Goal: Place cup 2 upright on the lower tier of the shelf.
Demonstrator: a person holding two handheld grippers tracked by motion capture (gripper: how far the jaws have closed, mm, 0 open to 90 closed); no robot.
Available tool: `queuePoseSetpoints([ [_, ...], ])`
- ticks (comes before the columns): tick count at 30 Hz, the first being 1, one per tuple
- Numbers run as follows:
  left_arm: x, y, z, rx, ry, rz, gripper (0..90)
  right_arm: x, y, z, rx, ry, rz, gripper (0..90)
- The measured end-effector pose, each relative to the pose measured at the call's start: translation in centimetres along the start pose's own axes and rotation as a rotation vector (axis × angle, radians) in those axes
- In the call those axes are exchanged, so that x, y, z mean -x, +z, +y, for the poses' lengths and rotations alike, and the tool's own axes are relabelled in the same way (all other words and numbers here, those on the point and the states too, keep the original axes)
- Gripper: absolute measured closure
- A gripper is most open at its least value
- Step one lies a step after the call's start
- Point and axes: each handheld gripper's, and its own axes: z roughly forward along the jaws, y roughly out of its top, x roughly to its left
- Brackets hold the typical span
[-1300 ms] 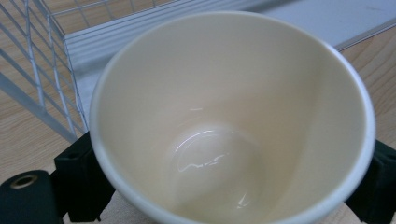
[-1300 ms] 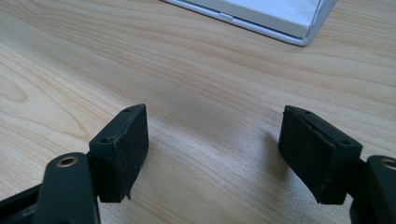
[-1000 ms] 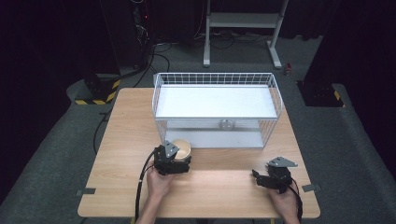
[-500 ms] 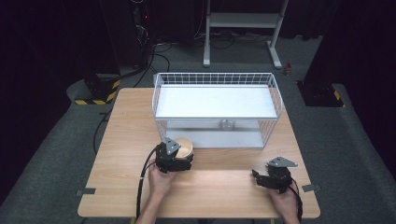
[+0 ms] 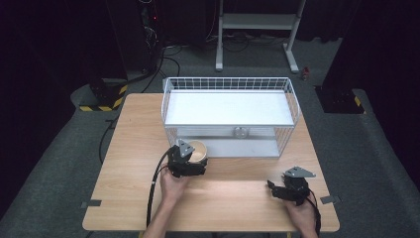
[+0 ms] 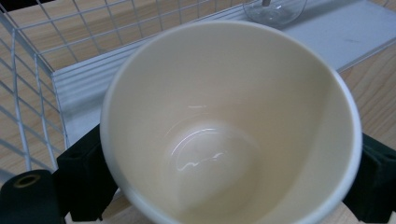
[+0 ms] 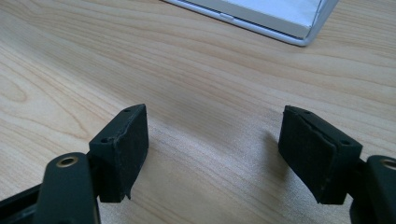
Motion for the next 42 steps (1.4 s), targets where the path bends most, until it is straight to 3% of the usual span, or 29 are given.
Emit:
queuePoseSetpoints([
  [4, 0.2, 0.5, 0.4, -0.006, 0.02, 0.005, 9.3, 0.0, 0.0, 0.0, 0.0, -0.009, 0.004, 24.4],
  [10, 0.1, 1.3, 1.2, -0.011, 0.017, 0.002, 9.4, 0.0, 0.0, 0.0, 0.001, -0.009, 0.006, 24.4],
  [17, 0.2, 2.2, 2.2, -0.02, 0.057, 0.02, 9.3, 0.0, 0.0, 0.0, 0.0, -0.009, 0.007, 24.4],
  [29, -0.4, 3.5, 2.5, -0.022, 0.011, 0.03, 8.0, 0.0, 0.0, 0.0, 0.0, -0.008, 0.007, 24.4],
  [42, -0.4, 3.3, 2.6, -0.008, 0.008, 0.038, 5.2, 0.0, 0.0, 0.0, 0.0, -0.008, 0.006, 24.4],
])
